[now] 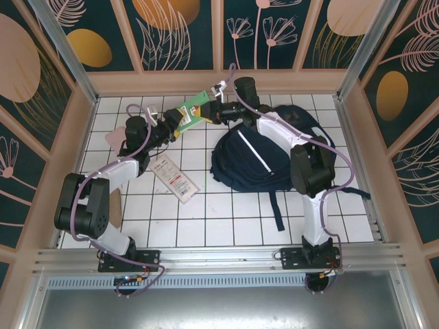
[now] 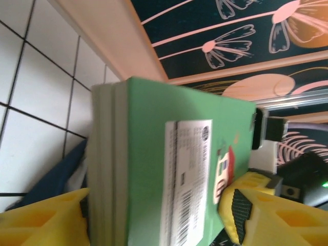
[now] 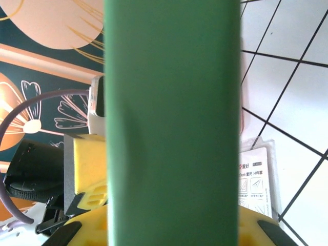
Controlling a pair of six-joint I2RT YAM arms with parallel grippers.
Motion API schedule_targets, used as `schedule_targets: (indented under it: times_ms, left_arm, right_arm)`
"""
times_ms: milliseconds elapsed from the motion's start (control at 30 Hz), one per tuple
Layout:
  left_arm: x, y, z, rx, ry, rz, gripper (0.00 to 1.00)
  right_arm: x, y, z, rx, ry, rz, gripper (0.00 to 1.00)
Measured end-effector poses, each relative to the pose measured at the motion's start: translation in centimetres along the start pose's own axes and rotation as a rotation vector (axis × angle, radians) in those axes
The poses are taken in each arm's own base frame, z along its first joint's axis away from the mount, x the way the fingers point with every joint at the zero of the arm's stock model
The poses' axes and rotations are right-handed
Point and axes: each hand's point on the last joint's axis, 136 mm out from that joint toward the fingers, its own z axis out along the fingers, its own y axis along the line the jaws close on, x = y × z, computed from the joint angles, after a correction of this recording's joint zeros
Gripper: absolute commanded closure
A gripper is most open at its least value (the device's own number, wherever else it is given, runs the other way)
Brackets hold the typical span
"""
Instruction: Pack books, pencil case, and school supplies into a backpack
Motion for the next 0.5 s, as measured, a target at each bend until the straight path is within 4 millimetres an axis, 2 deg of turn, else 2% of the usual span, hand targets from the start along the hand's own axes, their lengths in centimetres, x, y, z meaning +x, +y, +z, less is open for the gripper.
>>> schedule_targets:
  times_ms: [133,300,333,433,500]
  left_arm:
    - [0.1,-0.5,0.0,0.05,0.002,-0.033,0.55]
    - [0.1,-1.2,-0.2,0.091,0.009,-0.052,0.85]
    - [0.1,-1.6,-0.3,0.105,0.008,-0.046,0.9]
    - [0.1,-2.0,-0.4,0.115,0.009,-0.043,0.94]
    - [0.1,-2.3,-0.5,0.119,0.011,-0.042,0.97]
  right_arm:
    - [0.3,0.3,-0.1,-0.031,0.006,0.015,1.0]
    - [0.3,1.0,-0.6,-0.046,-0.006,0.026,1.0]
    - [0.3,1.0,-0.7,-0.045,-0.009,0.03,0.96]
    - [0.2,1.1,-1.0,-0.045,-0.011,0.027,0.7]
    - [0.3,1.1,-1.1,-0.03,-0.012,0.012,0.6]
